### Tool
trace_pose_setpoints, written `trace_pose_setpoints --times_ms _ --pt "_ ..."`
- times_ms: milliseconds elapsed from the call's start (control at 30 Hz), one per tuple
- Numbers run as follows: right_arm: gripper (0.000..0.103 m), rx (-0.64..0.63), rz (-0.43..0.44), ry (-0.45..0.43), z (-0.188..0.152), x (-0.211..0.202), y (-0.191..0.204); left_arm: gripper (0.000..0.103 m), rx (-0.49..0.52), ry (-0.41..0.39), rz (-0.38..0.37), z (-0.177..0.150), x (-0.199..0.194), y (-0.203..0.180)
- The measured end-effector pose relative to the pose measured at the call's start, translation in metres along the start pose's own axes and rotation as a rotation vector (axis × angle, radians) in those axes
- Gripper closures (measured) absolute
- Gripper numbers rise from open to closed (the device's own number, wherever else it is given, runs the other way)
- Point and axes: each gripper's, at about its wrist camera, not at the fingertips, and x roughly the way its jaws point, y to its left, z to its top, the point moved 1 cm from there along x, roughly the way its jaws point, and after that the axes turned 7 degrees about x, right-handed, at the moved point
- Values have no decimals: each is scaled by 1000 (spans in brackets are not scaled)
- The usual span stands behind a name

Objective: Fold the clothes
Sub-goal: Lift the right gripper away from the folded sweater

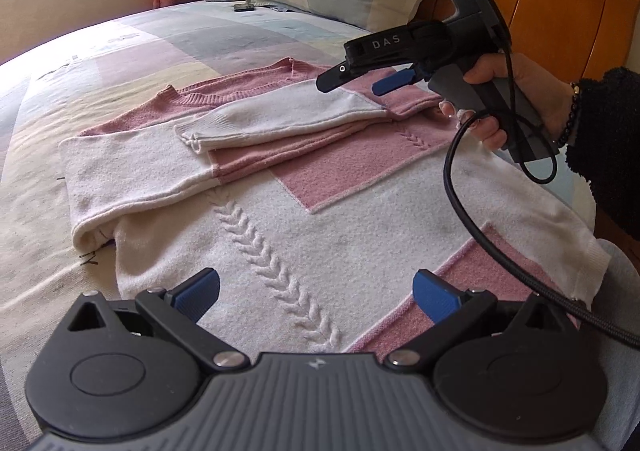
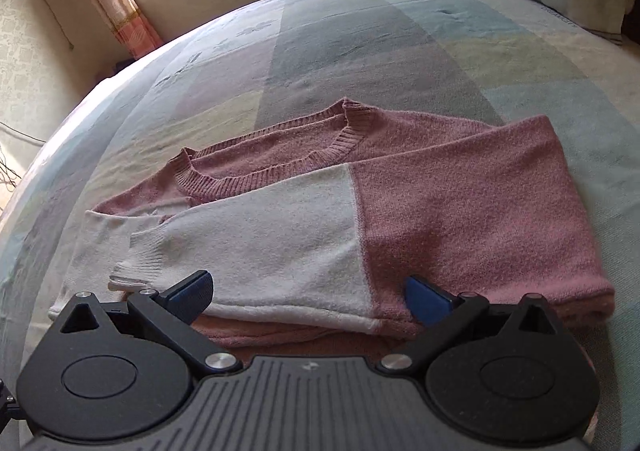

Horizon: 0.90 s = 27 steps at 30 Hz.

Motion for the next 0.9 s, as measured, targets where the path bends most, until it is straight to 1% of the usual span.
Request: trace_pose_setpoints --times_ms 33,100,133,233,333,400,467,533,633,667,733,833,900 --pt "0 -60 10 -30 -1 -5 12 1 -7 1 5 0 0 2" --pt "0 -169 14 -58 -2 -7 39 1 -21 6 14 -1 0 6" --pt "0 -213 12 -62 -2 -4 52 1 -27 9 18 -2 0 8" --pt "0 -307 13 -36 -2 20 88 1 -27 28 35 -6 3 11" --pt "0 -310 -2 16 -1 56 108 1 -25 47 51 -9 6 14" --pt "0 -273 7 82 -2 82 116 1 -23 60 62 -11 8 16" --pt "0 -290 -8 45 -6 95 129 1 -22 72 72 -13 10 19" --pt "0 -305 8 32 -7 100 139 1 -21 78 76 -14 11 19" --pt "0 -283 77 34 -2 88 137 1 -10 79 68 -13 13 16" --pt "0 -267 115 26 0 78 131 1 -7 79 66 -13 13 15" --pt "0 -259 140 -14 2 52 118 1 4 85 67 -13 14 12" --pt "0 -265 103 -70 6 10 86 1 17 88 63 -12 16 6" --pt "0 -261 48 -101 7 -18 56 1 23 82 56 -10 16 3"
